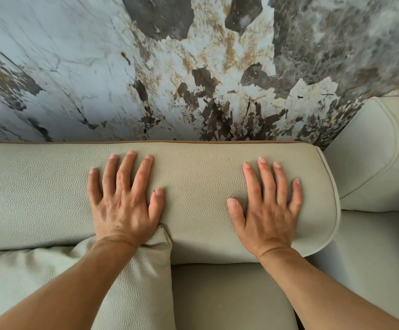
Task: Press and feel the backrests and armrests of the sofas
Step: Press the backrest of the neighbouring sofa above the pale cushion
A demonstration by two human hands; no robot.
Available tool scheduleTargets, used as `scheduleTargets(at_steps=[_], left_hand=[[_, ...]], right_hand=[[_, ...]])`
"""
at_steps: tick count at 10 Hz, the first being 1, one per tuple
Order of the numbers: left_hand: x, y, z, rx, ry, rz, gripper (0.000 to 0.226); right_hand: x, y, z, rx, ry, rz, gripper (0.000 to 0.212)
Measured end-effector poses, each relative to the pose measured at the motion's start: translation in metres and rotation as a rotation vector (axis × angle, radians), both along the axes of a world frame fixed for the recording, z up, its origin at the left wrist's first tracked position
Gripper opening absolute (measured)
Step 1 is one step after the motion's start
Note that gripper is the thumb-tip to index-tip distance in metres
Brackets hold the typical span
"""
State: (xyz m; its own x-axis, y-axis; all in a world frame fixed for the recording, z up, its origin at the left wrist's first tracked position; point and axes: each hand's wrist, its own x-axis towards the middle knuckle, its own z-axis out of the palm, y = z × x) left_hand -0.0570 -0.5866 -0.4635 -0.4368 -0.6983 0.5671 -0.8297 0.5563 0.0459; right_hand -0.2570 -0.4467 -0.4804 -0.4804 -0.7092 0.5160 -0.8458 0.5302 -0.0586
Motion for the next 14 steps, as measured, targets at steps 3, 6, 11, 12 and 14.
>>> scheduleTargets(at_steps=[3,6,11,12,14], left_hand=[[-0.012,-0.016,-0.003,0.010,0.010,0.023,0.061],[-0.028,-0.039,-0.006,0.003,0.028,0.043,0.062],[-0.049,-0.071,-0.010,-0.012,0.052,0.066,0.060],[-0.054,-0.078,-0.011,-0.012,0.061,0.073,0.060],[-0.061,-0.091,-0.013,-0.013,0.057,0.084,0.060]], right_hand=[[-0.015,-0.019,-0.001,-0.005,0.007,0.018,0.069],[-0.034,-0.047,-0.003,-0.021,0.026,0.039,0.068],[-0.059,-0.087,-0.001,-0.040,0.026,0.069,0.068],[-0.064,-0.096,-0.001,-0.048,0.027,0.076,0.068],[-0.073,-0.111,-0.003,-0.050,0.039,0.083,0.067]])
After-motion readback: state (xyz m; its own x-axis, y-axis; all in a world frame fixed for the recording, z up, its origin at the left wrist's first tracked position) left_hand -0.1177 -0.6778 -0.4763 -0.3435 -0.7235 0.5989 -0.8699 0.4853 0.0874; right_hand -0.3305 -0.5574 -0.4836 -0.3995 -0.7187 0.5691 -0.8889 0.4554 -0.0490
